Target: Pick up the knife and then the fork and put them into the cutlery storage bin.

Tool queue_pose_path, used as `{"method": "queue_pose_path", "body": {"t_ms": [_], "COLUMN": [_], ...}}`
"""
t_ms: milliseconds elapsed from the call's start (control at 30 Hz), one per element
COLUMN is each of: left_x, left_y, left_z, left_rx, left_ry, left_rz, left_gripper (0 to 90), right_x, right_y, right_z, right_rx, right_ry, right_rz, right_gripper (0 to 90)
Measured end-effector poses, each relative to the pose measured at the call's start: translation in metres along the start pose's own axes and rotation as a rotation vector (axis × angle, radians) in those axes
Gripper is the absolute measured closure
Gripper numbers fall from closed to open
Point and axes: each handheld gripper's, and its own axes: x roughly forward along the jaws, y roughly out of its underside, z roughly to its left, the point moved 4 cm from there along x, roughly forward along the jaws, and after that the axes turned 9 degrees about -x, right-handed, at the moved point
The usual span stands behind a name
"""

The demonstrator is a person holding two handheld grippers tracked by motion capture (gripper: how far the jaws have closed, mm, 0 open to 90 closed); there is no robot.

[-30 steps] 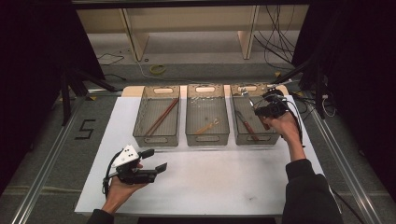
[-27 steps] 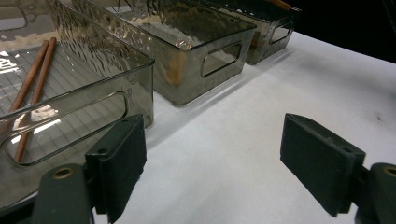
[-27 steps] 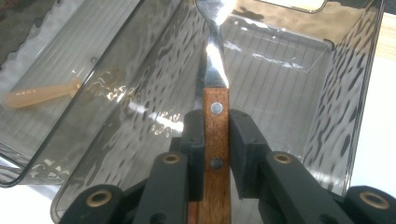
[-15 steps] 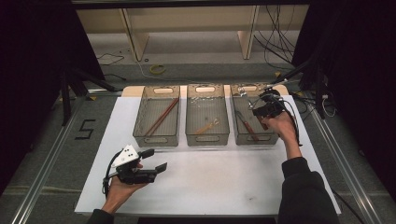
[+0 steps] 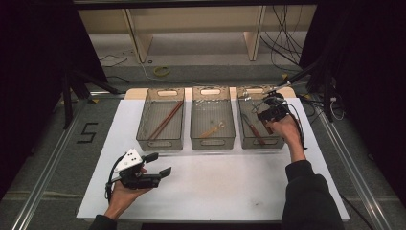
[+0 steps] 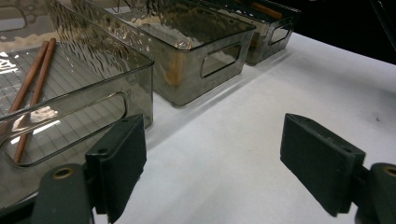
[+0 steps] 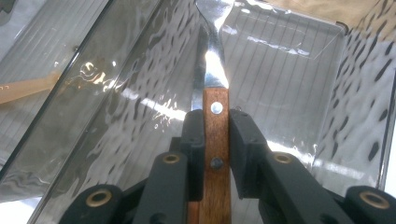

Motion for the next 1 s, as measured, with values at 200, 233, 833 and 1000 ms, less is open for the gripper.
{"method": "queue_pose_path", "body": {"t_ms": [200, 233, 833, 1000], "left_x": [0.0, 0.0, -0.001, -0.001], "left_y": [0.0, 0.0, 0.0, 0.0], "left_z": [0.0, 0.0, 0.0, 0.0], "left_rx": [-0.003, -0.003, -0.001, -0.001], "left_ry": [0.001, 0.0, 0.001, 0.001], "left_rz": [-0.002, -0.003, -0.004, -0.004], "left_gripper": [22.0, 22.0, 22.0, 22.0], "right_x": [0.005, 0.006, 0.016, 0.014], "right_y": [0.0, 0.001, 0.004, 0.002], "right_z": [0.001, 0.001, 0.006, 0.006], "right_rx": [-0.002, -0.001, 0.005, 0.023], "right_ry": [0.007, 0.009, -0.022, -0.04], "right_rz": [0.019, 0.022, 0.076, 0.057], "right_gripper": [77.5, 77.5, 77.1, 65.0]}}
